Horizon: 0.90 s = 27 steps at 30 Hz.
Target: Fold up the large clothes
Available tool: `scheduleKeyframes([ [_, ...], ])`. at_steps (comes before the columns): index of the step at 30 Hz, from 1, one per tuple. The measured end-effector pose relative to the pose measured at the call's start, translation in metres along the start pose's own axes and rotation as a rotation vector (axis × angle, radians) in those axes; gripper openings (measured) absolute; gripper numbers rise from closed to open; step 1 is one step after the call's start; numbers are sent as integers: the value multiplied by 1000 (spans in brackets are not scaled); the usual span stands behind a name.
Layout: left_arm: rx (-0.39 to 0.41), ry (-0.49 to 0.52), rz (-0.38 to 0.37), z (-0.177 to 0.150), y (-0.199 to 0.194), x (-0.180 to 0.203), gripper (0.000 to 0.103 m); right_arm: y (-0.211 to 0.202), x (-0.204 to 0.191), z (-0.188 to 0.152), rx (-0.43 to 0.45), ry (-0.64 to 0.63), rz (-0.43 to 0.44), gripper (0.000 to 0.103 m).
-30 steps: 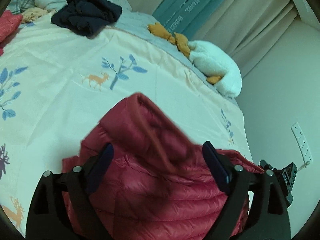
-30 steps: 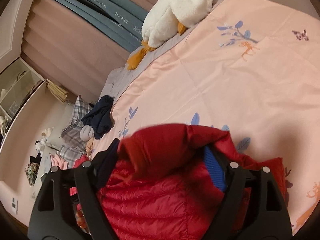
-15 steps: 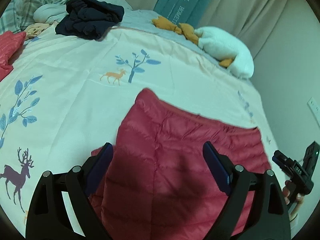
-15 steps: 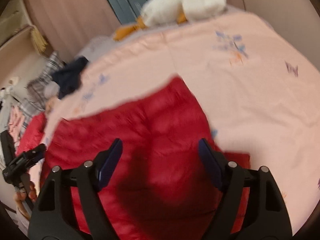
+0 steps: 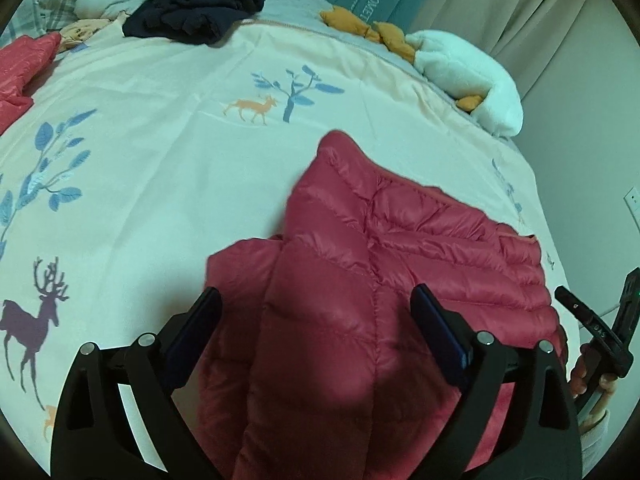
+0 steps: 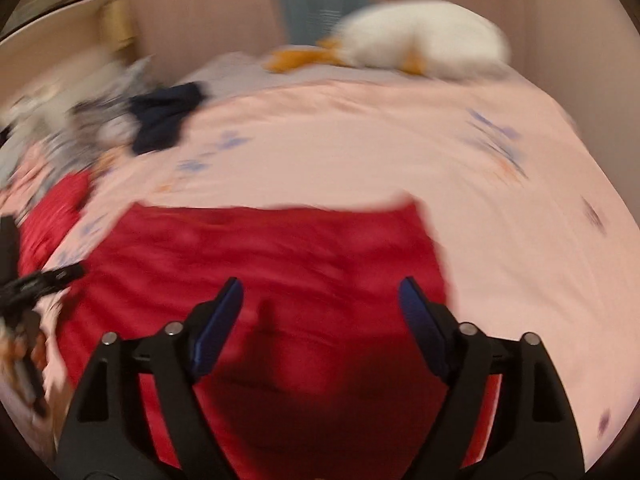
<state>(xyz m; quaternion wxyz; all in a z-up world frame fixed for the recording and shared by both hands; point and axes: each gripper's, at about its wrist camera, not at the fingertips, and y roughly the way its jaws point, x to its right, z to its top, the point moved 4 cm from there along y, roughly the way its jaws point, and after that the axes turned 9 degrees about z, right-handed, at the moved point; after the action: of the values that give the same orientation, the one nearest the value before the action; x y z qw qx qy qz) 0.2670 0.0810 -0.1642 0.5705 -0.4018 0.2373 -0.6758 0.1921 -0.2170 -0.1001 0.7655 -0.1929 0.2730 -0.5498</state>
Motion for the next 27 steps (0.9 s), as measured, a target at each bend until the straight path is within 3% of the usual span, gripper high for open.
scheduleKeyframes([
  [4,16,-34,-28,0,-11,-10,95,51,-30,26,-111,-138,112,82],
  [6,10,-36,-44,-1,-13,-12,95,77,-42,34,-202,-160,224,82],
  [11,-18,-16,-74,-8,-10,-9,95,115,-56,58,-273,-198,332,84],
  [12,-25,-14,-82,-9,-9,-10,95,124,-57,59,-316,-183,386,84],
  [13,-32,-13,-88,-10,-8,-10,95,132,-61,57,-356,-177,419,79],
  [14,-37,-11,-92,-11,-6,-11,95,140,-64,55,-397,-186,428,58],
  [17,-52,-11,-99,-14,-1,-13,95,146,-74,44,-438,-264,400,15],
  [18,-54,-12,-102,-15,-1,-13,95,142,-80,45,-404,-313,367,12],
  [23,-59,-35,-112,-14,3,-19,95,141,-100,57,-280,-409,197,7],
  [25,-58,-44,-101,-14,4,-20,95,156,-106,56,-295,-412,149,9],
  [27,-61,-60,-95,-14,5,-22,95,172,-106,50,-339,-408,82,19],
])
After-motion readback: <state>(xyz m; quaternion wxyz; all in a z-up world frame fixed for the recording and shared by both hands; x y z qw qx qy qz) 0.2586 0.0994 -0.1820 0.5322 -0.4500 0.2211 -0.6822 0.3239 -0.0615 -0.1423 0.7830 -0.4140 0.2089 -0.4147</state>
